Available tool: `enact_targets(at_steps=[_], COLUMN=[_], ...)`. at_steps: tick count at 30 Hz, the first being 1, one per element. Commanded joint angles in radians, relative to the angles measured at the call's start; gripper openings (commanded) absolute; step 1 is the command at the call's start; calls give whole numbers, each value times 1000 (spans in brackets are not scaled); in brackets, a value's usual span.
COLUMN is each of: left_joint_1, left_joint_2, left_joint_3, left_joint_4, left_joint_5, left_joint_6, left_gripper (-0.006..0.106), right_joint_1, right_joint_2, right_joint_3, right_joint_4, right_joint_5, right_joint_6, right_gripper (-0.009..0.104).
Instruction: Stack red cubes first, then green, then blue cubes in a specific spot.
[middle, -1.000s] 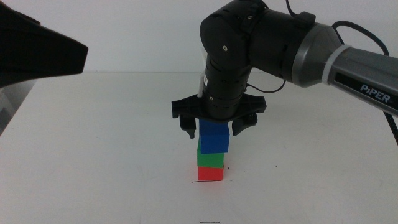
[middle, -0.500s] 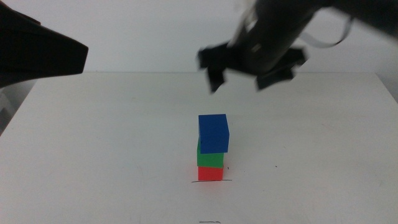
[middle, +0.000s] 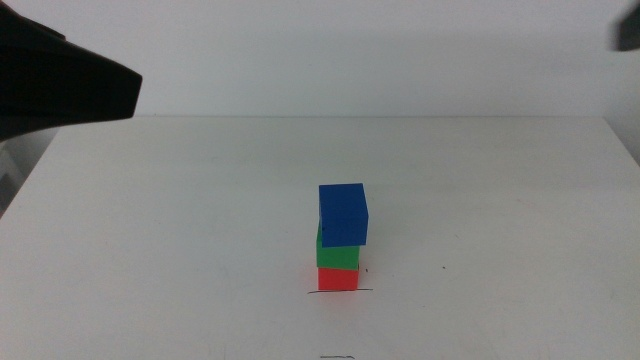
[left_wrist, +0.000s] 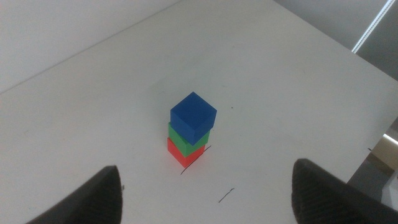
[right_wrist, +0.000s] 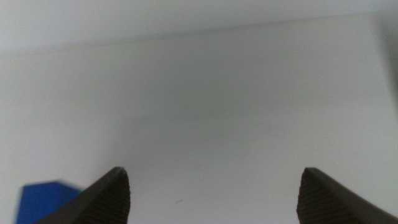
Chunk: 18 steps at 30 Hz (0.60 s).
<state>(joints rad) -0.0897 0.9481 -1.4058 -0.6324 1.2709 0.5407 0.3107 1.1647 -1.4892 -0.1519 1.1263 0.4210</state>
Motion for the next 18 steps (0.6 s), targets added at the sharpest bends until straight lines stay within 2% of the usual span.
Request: enact_targets(at_steps=[1, 4, 8, 18], left_joint_1=[2, 2, 2, 2], left_joint_2=[-2, -2, -2, -2], left_joint_3=[-20, -20, -20, -20], left_joint_4=[-51, -51, -51, -51], left_joint_5=[-37, -37, -37, -37], left_joint_6=[-2, -2, -2, -2], left_gripper=[93, 93, 93, 93], right_joint_1=[-72, -154, -206, -216], right_joint_2=[-97, -165, -199, -193], right_joint_3=[50, 115, 159, 160], right_joint_4=[-10, 23, 70, 72], right_joint_5=[-111, -149, -182, -219], right_joint_6=[-38, -90, -164, -207], right_gripper=[82, 82, 82, 82])
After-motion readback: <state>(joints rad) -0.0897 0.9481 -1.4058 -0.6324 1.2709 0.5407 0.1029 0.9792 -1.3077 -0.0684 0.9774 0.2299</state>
